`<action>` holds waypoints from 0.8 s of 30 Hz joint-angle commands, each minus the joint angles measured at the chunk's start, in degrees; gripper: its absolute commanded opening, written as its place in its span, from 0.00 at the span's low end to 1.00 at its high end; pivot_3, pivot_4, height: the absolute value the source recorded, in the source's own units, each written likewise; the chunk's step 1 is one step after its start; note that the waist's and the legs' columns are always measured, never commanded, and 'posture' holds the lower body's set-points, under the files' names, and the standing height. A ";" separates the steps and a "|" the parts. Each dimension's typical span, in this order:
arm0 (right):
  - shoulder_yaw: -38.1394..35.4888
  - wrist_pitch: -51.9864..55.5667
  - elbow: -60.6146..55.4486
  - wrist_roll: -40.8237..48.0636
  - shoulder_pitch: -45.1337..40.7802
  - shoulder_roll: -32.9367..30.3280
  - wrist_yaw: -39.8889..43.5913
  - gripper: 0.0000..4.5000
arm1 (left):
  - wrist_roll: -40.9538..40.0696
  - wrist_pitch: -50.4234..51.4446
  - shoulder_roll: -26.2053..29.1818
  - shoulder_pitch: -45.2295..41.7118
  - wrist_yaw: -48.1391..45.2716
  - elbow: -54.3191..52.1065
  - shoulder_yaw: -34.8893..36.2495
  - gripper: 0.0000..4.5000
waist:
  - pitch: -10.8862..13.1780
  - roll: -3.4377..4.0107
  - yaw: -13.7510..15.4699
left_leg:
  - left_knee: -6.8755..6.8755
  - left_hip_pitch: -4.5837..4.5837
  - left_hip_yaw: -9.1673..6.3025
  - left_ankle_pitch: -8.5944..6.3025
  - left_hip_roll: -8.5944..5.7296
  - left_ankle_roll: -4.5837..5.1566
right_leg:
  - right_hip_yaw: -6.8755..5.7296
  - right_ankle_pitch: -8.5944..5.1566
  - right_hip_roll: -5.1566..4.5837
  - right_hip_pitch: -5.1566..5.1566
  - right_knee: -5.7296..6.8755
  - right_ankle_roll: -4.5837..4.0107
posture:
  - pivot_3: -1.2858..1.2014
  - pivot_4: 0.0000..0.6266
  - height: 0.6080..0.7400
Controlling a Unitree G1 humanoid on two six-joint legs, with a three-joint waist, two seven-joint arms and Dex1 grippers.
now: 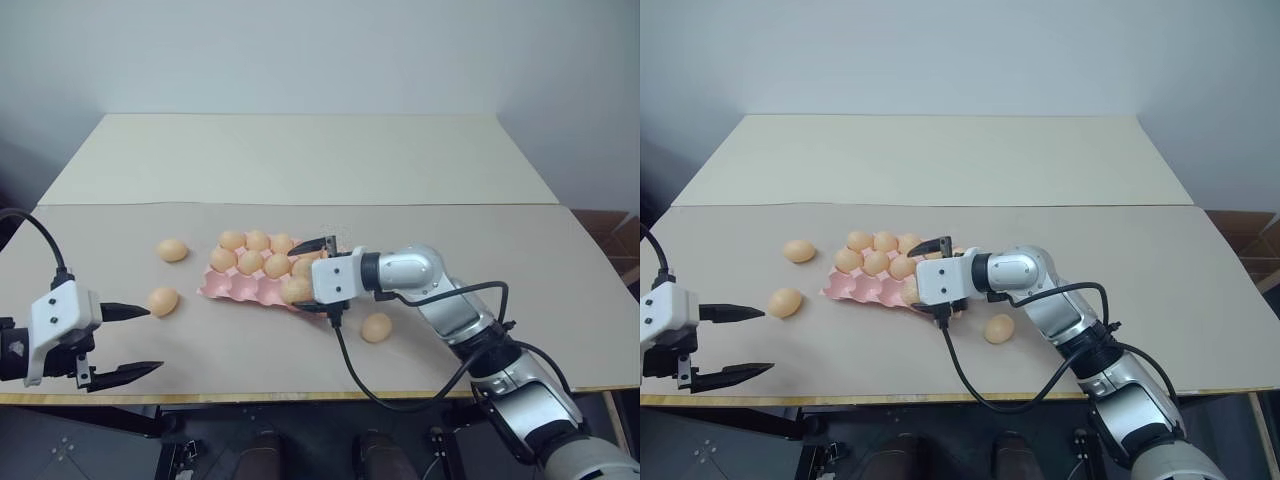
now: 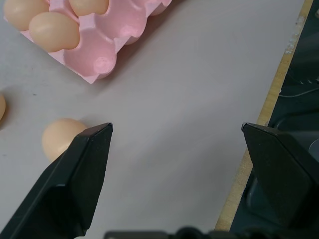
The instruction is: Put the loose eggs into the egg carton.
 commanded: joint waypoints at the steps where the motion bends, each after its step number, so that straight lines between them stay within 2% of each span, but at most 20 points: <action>1: -1.06 -0.86 -2.26 0.42 0.06 -0.43 0.04 0.99 | -0.79 -0.17 0.45 -1.03 0.18 -1.06 1.11 1.00 | 0.00 0.00 0.00 | 0.00 0.00 0.00 0.00 0.00 0.00 | 0.00 0.00 0.00 0.00 0.00 0.00 | 0.52 0.24 1.00; 6: -3.87 3.10 -6.97 2.70 1.62 -2.09 0.60 0.99 | -0.76 -0.44 0.70 -2.53 0.23 -0.29 -0.41 1.00 | 0.00 -0.01 0.02 | 0.00 -0.01 0.00 0.00 0.00 0.00 | 0.00 0.00 0.00 0.00 -0.01 0.00 | 0.52 0.24 1.00; 10: -8.60 9.08 -14.40 6.67 4.33 -6.25 2.40 0.99 | -1.27 -0.15 0.70 -3.76 0.16 -0.58 -1.20 1.00 | -0.01 -0.03 0.26 | 0.00 -0.02 0.00 0.00 -0.01 0.00 | 0.00 0.00 -0.02 0.01 -0.02 0.00 | 0.52 0.24 1.00; 17: -24.54 26.82 -28.62 22.16 15.23 -21.13 9.40 0.99 | -4.48 0.39 -0.16 -5.41 -0.72 -1.44 -1.89 1.00 | -0.03 -0.08 0.45 | 0.00 0.00 -0.02 0.00 -0.02 0.00 | -0.04 0.00 -0.06 0.10 -0.10 0.00 | 0.52 0.24 1.00; 21: -34.86 30.50 -31.09 29.51 23.68 -30.35 14.33 0.99 | -6.01 0.76 0.24 -6.41 -1.76 -0.70 -2.34 1.00 | -0.03 -0.09 0.49 | 0.00 0.09 -0.02 0.00 -0.01 0.00 | -0.05 -0.01 -0.05 0.19 -0.12 0.00 | 0.52 0.24 1.00; 24: -41.03 30.55 -31.16 31.54 30.06 -35.43 17.18 0.99 | -6.66 1.03 0.67 -6.80 -2.51 -0.20 -2.45 1.00 | -0.04 -0.10 0.14 | 0.00 0.17 -0.01 0.00 0.01 0.00 | -0.03 -0.01 -0.02 0.25 -0.12 -0.01 | 0.52 0.24 1.00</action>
